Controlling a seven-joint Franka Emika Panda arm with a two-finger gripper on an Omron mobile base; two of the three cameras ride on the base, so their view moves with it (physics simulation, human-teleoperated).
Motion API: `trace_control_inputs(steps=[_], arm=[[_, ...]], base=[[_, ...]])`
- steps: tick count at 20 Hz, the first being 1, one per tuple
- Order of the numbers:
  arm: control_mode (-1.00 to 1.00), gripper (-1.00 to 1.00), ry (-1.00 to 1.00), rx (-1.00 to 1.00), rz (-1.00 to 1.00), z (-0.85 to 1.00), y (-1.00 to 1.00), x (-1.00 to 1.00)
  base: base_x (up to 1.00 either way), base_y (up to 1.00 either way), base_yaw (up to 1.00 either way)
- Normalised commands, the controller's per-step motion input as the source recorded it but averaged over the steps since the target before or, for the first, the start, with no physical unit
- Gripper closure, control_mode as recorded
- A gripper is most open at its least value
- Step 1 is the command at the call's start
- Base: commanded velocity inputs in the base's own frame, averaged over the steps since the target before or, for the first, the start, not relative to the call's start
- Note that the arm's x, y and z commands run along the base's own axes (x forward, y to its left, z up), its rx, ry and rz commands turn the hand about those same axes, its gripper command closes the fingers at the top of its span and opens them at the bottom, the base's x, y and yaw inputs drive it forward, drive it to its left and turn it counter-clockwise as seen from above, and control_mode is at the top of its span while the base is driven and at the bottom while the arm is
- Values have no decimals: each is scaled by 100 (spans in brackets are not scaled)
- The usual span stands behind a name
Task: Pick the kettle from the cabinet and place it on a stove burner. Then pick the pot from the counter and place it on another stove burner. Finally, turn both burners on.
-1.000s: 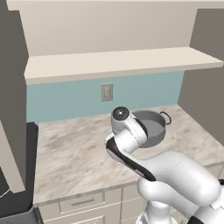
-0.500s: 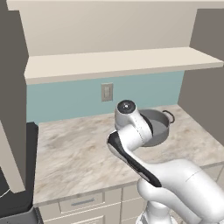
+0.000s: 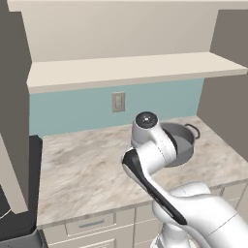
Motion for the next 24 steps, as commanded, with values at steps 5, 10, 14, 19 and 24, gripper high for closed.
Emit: trace_control_inputs(steps=[5,10,14,19,24], arm=[[-100,100,3,0,0,12,0,-13],[-100,100,0,0,0,0,0,0],[100,100,0,0,0,0,1,-6],[100,100,0,0,0,0,0,0],[100,100,0,0,0,0,0,0]], base=[[0,0,0],[0,0,0],[-31,5,-1],[-89,12,-6],[-100,14,-8]])
